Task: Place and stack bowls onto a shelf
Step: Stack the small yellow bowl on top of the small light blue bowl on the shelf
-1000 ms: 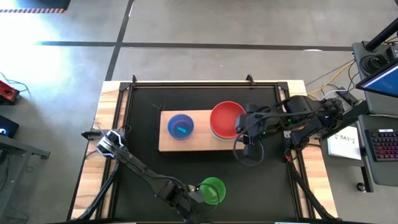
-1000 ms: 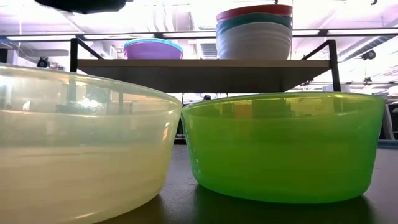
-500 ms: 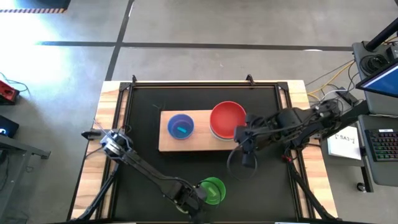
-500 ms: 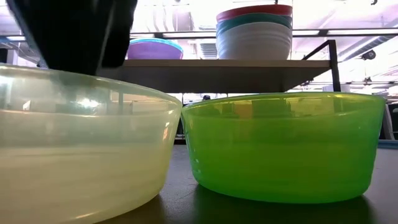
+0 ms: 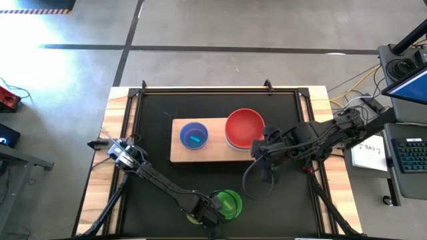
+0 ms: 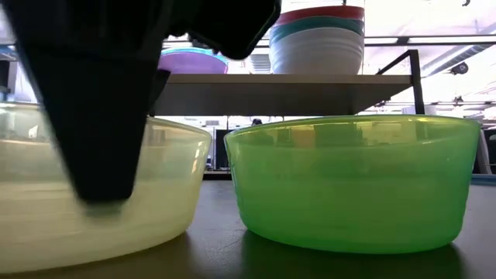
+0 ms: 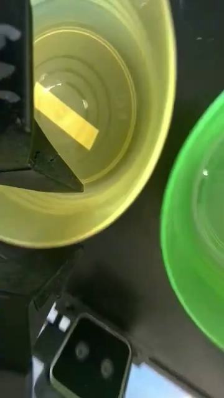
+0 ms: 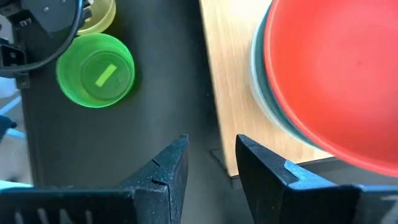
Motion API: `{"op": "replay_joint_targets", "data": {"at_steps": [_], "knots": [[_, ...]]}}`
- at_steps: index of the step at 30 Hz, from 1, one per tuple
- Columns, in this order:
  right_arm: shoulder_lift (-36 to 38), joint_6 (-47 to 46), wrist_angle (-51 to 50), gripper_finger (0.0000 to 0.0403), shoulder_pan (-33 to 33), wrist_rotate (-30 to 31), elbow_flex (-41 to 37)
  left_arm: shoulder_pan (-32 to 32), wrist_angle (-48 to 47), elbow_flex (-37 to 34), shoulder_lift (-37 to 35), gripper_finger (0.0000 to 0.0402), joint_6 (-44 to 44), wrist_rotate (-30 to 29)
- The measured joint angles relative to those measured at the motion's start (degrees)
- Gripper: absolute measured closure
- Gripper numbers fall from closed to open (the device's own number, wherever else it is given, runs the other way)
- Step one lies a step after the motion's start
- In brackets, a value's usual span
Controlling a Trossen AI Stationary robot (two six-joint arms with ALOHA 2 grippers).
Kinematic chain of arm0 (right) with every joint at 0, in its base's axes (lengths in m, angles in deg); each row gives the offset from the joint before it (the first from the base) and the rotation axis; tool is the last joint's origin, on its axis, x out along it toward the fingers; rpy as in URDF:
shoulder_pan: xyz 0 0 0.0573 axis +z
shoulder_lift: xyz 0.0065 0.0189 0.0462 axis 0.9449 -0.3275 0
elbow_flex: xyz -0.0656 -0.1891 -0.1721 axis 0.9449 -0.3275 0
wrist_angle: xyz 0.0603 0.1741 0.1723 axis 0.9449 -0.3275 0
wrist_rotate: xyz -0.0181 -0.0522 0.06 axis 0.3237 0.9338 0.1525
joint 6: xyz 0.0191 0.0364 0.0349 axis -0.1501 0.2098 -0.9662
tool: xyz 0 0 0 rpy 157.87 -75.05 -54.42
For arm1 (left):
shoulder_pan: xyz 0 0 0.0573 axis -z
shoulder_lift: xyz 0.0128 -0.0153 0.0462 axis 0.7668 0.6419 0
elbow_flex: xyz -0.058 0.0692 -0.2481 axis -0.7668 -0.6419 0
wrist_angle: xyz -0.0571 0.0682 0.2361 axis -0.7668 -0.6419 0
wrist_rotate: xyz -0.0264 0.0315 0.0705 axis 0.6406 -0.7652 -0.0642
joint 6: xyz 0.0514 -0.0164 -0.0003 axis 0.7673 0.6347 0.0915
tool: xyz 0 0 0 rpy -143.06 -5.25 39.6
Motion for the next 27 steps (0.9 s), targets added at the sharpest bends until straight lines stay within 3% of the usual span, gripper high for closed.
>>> {"op": "replay_joint_targets", "data": {"at_steps": [5, 12, 19, 27], "knots": [[0.00, 2.24, -0.02, 0.0280, 0.00, 1.02, -0.45, -0.17, -0.26, 0.04, 0.24, 0.0290, -1.82, 0.48], [0.02, 4.03, -0.17, 0.0280, 0.00, 1.97, -0.52, -0.93, -0.63, 0.33, 0.09, 0.0390, -0.94, 4.24], [0.02, 6.77, -0.26, 0.0280, -0.02, 2.20, -0.52, -1.01, -2.41, 6.00, 0.15, 0.0399, 1.01, 4.51], [0.51, 8.96, -0.17, 0.0280, -0.02, 3.57, -0.04, -1.18, -19.35, 19.87, 0.28, 0.0400, 3.97, -3.26]]}}
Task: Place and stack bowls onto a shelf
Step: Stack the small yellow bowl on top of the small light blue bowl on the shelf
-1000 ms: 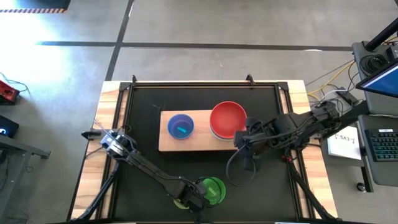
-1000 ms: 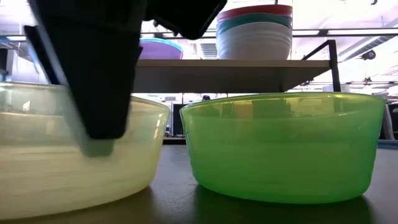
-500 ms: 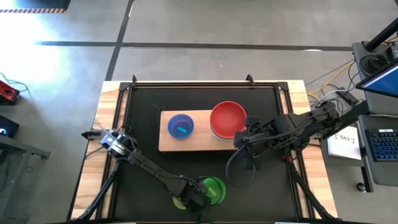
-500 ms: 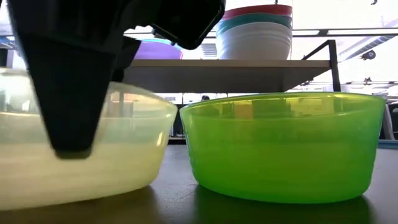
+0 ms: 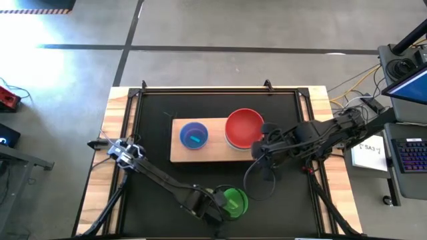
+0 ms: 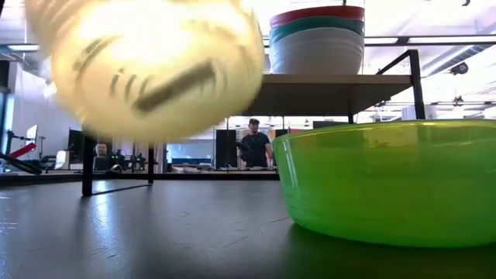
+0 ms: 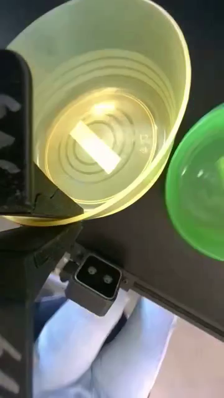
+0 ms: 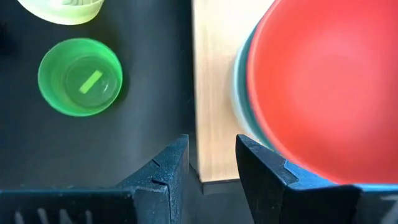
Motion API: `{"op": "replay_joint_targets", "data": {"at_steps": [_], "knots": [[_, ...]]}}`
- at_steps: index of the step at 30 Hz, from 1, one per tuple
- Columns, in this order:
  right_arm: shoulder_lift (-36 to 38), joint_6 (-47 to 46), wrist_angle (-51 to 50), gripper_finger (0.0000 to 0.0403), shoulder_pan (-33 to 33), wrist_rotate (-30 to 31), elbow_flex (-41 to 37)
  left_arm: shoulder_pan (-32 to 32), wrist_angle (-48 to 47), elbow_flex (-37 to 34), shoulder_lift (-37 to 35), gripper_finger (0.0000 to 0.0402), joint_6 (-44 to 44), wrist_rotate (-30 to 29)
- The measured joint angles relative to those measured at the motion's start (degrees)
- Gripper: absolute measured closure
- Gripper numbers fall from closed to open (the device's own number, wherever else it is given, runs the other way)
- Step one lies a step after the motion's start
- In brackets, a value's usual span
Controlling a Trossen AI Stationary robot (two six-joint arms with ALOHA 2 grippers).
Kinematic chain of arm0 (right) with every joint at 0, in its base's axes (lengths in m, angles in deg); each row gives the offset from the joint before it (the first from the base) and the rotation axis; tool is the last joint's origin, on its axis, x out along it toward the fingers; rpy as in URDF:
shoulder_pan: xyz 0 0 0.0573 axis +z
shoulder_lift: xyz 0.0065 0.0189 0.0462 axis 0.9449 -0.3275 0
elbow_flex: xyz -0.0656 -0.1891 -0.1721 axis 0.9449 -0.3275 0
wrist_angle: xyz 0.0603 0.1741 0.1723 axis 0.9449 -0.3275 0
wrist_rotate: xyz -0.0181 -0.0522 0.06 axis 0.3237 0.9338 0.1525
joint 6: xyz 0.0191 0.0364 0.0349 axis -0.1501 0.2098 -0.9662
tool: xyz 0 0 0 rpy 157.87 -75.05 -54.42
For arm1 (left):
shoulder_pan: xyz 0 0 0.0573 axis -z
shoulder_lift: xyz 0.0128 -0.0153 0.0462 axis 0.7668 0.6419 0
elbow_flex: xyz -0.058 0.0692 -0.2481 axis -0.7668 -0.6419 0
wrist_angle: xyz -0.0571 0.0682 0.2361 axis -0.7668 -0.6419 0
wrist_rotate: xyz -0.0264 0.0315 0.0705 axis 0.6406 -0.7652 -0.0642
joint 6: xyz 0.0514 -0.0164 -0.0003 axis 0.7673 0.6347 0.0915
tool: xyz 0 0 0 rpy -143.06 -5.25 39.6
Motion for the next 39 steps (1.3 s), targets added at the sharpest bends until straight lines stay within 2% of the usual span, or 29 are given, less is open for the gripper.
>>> {"op": "replay_joint_targets", "data": {"at_steps": [6, 9, 17, 23, 29, 33, 39], "knots": [[1.01, -0.05, 0.03, 0.0280, 0.00, 3.05, 0.83, -0.17, -9.98, 10.88, -0.04, 0.0401, 6.88, -10.43], [1.56, -0.43, 0.04, 0.0280, -0.02, 3.34, 0.83, -1.24, -13.72, 14.10, -0.05, 0.0401, 8.95, -13.21], [3.40, -0.01, 0.05, 0.0280, -0.02, 5.13, 0.87, -4.99, -23.31, 14.05, -3.05, 0.0401, 13.72, -18.83], [4.55, -0.02, -0.05, 0.0280, -0.13, 5.32, 0.87, -8.03, -22.81, 13.90, -4.51, 0.0401, 21.05, -20.66], [5.17, 0.27, -0.09, 0.0280, -0.13, 6.12, 0.85, -10.39, -23.04, 13.89, -5.49, 0.0402, 22.14, -21.74], [5.68, 1.13, -0.11, 0.0280, -0.13, 6.12, 0.83, -10.93, -22.78, 13.93, -6.68, 0.0401, 25.12, -24.52], [6.20, 0.76, -0.07, 0.0280, -0.13, 6.20, 0.81, -12.71, -25.26, 13.97, -8.16, 0.0401, 27.04, -31.90]]}}
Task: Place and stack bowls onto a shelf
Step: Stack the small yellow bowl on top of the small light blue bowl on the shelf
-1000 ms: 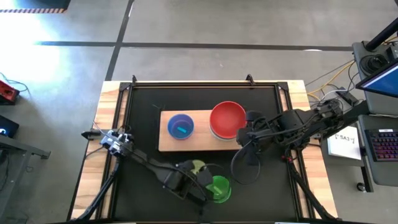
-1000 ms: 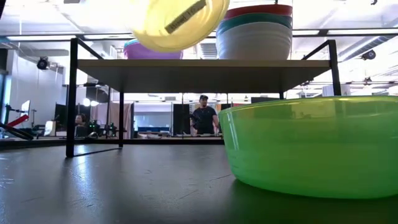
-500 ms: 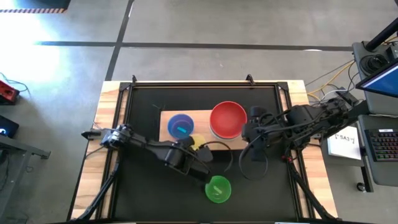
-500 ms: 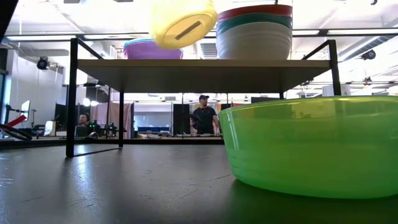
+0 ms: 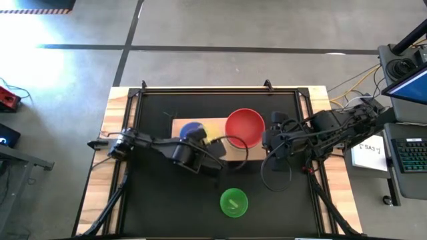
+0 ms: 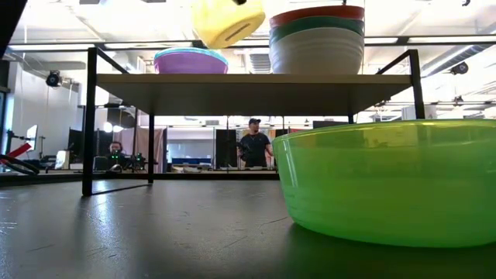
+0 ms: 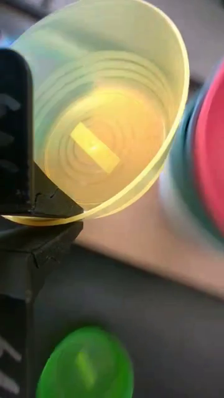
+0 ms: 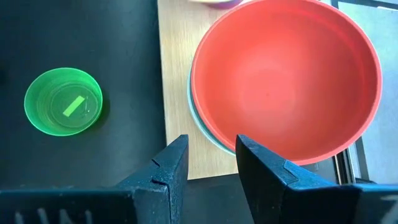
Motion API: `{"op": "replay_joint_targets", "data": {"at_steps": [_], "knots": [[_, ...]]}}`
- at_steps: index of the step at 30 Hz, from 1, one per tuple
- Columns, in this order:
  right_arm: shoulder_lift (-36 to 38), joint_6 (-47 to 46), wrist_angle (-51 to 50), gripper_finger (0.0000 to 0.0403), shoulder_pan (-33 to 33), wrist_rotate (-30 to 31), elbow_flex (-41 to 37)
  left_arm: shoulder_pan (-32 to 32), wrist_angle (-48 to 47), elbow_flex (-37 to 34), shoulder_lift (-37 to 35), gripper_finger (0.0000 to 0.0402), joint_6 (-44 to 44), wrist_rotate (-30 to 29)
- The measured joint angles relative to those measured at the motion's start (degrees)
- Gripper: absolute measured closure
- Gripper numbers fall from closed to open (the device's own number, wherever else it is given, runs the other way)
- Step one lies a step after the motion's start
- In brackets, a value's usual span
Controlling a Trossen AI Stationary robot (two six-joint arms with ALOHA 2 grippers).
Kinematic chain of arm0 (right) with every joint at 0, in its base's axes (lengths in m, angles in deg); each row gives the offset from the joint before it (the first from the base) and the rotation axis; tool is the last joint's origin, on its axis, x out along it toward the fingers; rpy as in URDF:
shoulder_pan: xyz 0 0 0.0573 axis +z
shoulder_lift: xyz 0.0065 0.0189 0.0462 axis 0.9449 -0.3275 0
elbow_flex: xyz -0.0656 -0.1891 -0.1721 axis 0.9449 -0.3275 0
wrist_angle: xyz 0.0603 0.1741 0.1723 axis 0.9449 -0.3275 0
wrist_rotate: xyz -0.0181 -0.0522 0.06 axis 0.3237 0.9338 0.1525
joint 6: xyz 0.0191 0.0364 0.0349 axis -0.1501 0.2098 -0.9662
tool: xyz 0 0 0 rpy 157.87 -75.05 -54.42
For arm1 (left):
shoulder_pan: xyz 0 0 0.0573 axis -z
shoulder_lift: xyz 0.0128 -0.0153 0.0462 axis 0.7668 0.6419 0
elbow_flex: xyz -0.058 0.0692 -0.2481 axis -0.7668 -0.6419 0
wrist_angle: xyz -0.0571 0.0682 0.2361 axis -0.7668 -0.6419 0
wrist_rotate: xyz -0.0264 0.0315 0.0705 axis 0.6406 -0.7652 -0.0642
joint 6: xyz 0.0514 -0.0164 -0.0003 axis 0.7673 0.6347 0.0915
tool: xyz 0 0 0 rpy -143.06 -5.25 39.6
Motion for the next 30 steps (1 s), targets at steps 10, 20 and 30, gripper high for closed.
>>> {"op": "replay_joint_targets", "data": {"at_steps": [10, 20, 30], "knots": [[-0.02, -2.84, 0.00, 0.0280, 0.00, -0.02, 0.00, -4.22, -1.17, -0.17, -0.45, 0.0401, 2.75, -2.25], [-0.02, -4.13, 0.00, 0.0280, 0.00, -0.04, -0.02, -6.45, -1.16, -0.52, -0.45, 0.0401, 3.82, -0.60], [-0.03, -4.28, 0.00, 0.0280, 0.00, -0.07, -0.02, -7.43, -1.16, -6.81, -7.32, 0.0401, 2.53, 1.00]]}}
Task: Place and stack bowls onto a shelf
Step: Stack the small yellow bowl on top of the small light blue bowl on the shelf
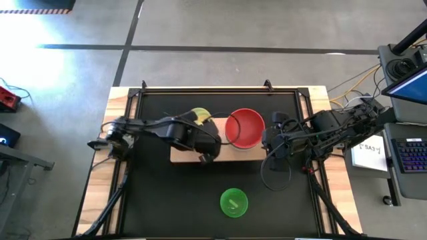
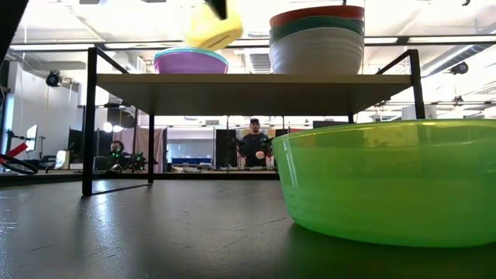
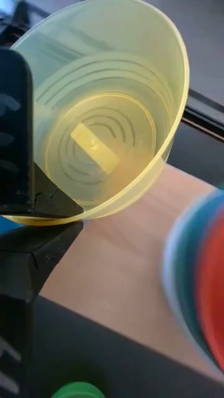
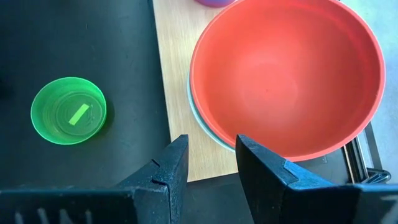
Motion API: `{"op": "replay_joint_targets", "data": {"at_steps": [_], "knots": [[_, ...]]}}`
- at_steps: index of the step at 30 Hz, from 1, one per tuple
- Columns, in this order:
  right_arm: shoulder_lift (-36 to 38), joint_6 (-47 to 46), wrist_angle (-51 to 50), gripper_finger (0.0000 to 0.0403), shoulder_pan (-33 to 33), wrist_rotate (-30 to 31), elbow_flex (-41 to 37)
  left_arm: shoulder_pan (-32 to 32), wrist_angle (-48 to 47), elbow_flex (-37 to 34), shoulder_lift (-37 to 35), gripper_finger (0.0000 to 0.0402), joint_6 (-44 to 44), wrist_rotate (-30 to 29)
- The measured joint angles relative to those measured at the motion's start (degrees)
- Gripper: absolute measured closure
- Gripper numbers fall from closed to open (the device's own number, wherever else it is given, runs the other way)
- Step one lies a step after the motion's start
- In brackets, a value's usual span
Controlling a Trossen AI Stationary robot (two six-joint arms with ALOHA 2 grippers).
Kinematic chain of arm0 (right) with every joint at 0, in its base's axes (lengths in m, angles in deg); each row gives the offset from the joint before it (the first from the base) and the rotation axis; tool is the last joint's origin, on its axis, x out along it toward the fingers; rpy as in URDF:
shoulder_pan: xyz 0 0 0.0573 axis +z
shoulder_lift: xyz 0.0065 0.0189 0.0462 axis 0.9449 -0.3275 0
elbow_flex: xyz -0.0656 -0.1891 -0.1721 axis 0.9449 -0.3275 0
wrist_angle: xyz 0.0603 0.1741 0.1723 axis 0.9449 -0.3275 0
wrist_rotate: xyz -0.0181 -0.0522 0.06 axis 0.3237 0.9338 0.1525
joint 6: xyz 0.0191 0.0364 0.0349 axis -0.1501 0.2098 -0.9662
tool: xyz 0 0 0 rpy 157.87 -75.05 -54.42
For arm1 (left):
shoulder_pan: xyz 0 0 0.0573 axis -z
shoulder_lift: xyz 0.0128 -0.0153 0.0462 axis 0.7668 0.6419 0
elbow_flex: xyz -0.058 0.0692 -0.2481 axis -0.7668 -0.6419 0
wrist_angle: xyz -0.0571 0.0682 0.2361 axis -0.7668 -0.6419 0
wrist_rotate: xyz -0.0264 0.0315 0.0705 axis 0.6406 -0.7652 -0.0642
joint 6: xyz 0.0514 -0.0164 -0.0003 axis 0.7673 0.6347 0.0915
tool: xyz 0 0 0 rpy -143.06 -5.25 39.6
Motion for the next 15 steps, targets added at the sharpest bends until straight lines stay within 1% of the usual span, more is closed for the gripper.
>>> {"op": "replay_joint_targets", "data": {"at_steps": [6, 9, 12, 15], "knots": [[-0.01, 0.34, 0.00, 0.0280, 0.00, 0.00, 0.00, -0.04, 0.03, -12.44, -7.47, 0.0402, -8.45, 1.99], [-0.01, 0.69, 0.13, 0.0280, 0.00, 0.02, 0.00, -0.02, 0.21, -18.13, -9.87, 0.0402, -11.23, 5.66], [-0.02, 0.74, 0.17, 0.0280, 0.00, 0.02, 0.00, 0.34, 2.00, -21.92, -10.58, 0.0401, -10.79, 5.89], [-0.03, 0.77, 0.29, 0.0280, 0.00, 0.07, 0.00, 0.35, 3.60, -23.16, -11.11, 0.0401, -9.11, 5.67]]}}
